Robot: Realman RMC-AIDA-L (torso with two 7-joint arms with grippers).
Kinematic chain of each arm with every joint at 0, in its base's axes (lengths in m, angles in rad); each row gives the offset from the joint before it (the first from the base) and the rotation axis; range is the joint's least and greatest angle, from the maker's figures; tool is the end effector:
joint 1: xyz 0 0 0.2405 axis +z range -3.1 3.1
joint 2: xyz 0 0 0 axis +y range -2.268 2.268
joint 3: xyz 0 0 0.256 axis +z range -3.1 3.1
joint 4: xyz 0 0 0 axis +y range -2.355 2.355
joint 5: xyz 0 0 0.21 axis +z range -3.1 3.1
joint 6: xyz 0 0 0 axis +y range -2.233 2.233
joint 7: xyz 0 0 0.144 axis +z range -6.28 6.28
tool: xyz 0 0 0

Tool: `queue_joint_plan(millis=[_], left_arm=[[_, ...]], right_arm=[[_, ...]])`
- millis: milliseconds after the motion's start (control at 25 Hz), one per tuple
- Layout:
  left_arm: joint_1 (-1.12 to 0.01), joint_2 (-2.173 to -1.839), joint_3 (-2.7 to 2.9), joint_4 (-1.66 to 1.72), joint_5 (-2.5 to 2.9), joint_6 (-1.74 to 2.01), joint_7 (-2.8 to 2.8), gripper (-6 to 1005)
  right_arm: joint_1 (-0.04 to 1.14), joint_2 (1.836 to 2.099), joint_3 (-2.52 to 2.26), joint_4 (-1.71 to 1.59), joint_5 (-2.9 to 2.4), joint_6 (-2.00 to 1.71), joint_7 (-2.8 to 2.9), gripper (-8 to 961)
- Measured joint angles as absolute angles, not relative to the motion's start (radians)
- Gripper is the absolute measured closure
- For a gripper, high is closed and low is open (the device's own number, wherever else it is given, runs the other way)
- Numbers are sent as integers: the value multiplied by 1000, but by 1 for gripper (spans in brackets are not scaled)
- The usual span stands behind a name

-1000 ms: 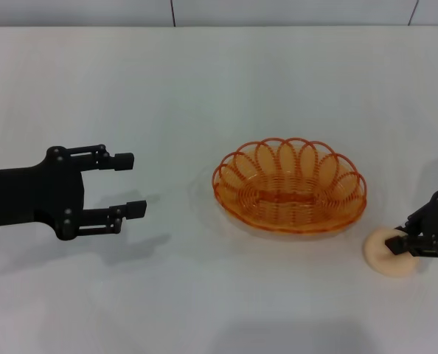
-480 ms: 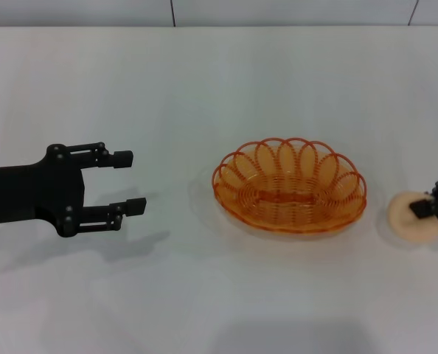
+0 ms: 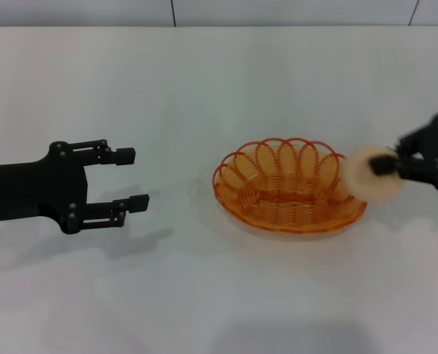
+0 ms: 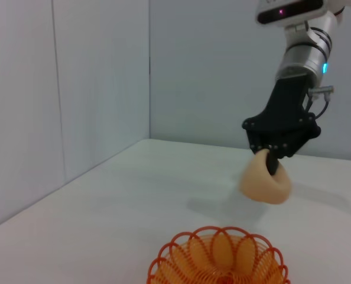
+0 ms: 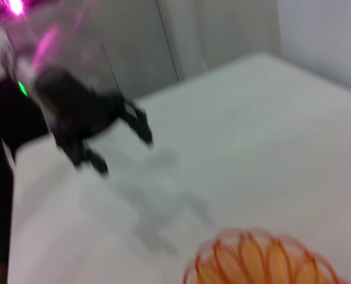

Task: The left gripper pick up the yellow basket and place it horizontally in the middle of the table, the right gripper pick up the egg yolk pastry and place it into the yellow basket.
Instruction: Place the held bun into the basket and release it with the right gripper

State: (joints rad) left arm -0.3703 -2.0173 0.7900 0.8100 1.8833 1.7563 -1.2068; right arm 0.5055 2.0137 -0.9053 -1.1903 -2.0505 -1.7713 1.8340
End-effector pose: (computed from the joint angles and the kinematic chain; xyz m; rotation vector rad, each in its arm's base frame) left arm -0.2780 0.2880 0.0407 -2.8007 -0.2669 -0.6999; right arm 0.2075 0.3328 0.0675 -2.9183 0.5405 0.3353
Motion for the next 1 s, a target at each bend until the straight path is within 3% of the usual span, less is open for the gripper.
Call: queue_joint_plan(millis=[1000], left_arm=[[-373,-2022,790,801,1891,1744,-1212,285]], right_arm=[[470,2023,-1376,-914,-1632,-1172,1531,914]])
